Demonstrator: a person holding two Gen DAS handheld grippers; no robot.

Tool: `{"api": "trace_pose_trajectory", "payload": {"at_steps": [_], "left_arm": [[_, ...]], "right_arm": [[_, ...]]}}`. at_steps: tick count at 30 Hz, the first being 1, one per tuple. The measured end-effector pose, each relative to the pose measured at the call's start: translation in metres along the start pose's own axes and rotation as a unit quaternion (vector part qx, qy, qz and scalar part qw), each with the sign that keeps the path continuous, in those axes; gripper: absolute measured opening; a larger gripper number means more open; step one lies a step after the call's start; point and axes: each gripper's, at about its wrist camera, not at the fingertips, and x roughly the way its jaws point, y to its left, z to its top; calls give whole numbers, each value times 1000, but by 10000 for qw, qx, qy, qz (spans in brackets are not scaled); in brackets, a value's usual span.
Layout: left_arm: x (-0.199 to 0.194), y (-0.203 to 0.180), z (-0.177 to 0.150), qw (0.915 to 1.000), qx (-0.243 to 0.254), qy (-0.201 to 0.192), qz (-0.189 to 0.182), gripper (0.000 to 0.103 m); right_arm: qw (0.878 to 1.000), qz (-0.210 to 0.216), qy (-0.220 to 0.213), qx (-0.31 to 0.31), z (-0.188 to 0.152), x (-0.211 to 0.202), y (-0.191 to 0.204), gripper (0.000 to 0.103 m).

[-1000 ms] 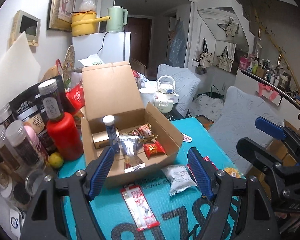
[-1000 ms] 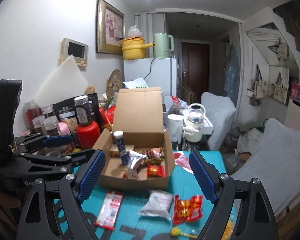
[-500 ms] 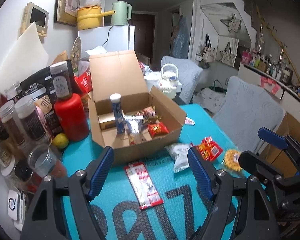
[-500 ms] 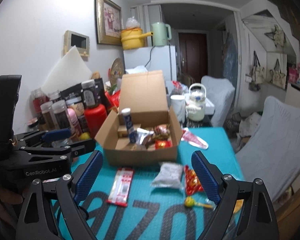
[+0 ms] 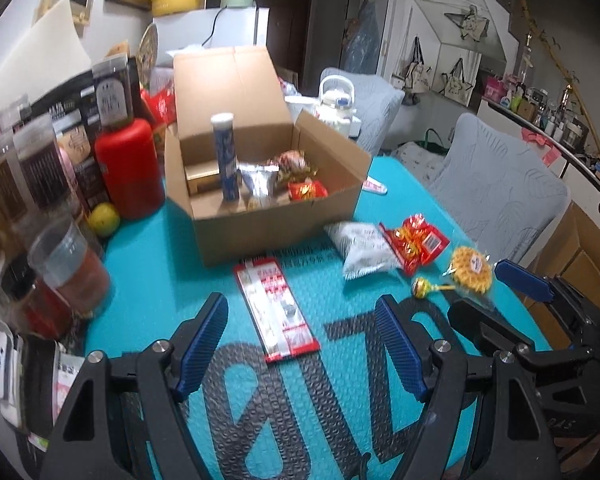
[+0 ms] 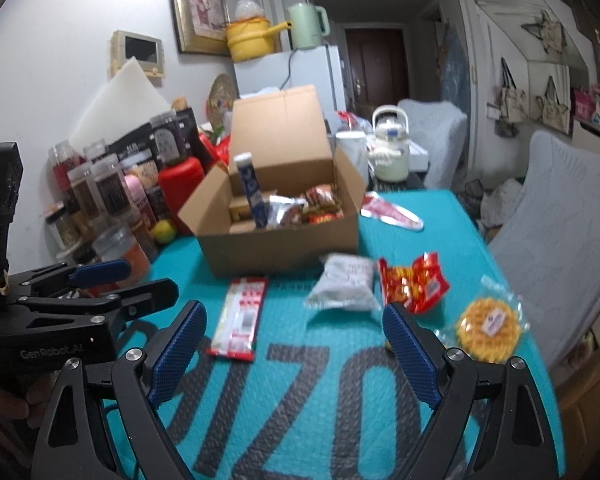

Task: Organize snacks
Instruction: 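Withdraw both tools from the box and move over the red-and-white packet, then grasp the red-and-white packet with the left tool while the right tool grasps the yellow lollipop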

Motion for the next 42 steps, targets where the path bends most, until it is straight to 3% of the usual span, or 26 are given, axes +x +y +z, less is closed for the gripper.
{"api": "trace_pose_trajectory", "payload": {"at_steps": [9,28,33,36,40,42], "left_arm": [[32,4,-20,9988,-322,324,-154,76],[123,8,-18,9912,-537,1209,102,76],[149,10,-16,9865,-516,1498,402,76],[159,15,-16,9844,-561,1575,555,76],[161,15,-17,9874,-377,1369,693,76],[161,13,-18,9892,-274,1273,673,71]], "right_arm": [[9990,-65,343,289,-27,27,-16,90],[9878,-699,957,1007,-36,80,-86,89],[9828,-952,1109,1125,-36,88,-99,89],[9806,-1142,1144,1109,-36,91,-105,90],[9785,-1207,1247,1115,-36,98,-111,94],[9786,-1202,1257,1099,-36,101,-112,95]]}}
